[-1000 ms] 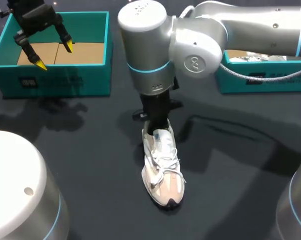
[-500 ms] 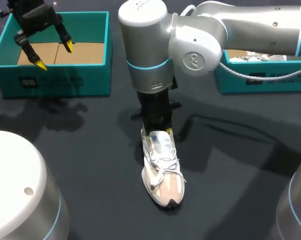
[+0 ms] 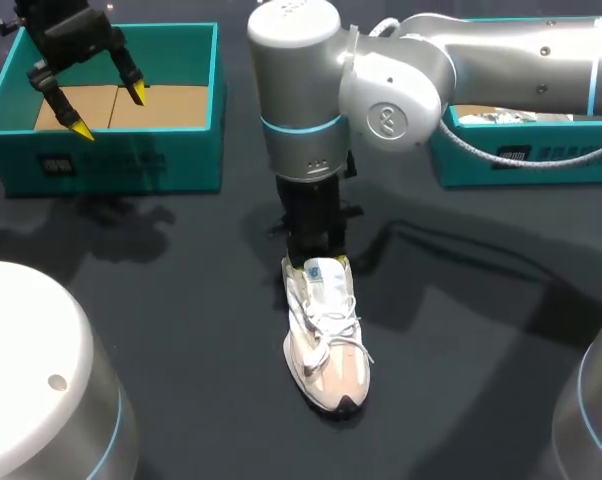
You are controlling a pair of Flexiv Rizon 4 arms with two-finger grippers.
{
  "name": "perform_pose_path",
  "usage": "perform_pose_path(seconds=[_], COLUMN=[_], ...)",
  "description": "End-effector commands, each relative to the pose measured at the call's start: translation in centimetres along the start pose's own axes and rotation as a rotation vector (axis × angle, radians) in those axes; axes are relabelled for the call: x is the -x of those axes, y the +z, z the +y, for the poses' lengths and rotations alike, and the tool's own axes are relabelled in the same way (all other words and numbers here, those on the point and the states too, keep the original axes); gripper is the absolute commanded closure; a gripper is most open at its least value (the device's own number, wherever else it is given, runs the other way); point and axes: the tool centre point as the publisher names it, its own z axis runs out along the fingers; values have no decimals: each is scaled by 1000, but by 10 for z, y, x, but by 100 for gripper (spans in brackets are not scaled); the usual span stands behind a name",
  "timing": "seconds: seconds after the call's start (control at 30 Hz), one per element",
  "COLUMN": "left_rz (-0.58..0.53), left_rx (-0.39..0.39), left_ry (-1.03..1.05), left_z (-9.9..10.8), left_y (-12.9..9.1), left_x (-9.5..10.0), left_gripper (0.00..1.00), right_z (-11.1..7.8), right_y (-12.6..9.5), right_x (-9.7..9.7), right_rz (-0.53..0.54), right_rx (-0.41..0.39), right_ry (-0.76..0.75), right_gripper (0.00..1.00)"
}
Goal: Take the shoe out of the shoebox, open the shoe tongue, remove and reinsert the insole, then place the shoe into the shoebox
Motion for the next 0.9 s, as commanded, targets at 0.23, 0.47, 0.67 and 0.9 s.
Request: perform_pose_path(seconds=[0.23,0.47,0.67,0.9], left_rz=[2,2,2,2], left_rx=[1,1,1,1], left_ry=[0,0,0,0], left_z=[0,0,0,0], left_y=[-1,-1,-1,-1], left_x=[0,0,0,0], left_gripper=[0,0,0,0], right_z=[-2,-5,-7,-13], right_y=[-3,-5,-5,-8], right_x=[-4,-4,-2,0], right_rz=[-11,-4,2,-6], right_rx=[-15,-28,-40,-16], right_ry=[-12,-18,-14,25], right_gripper=[36,4,0,0])
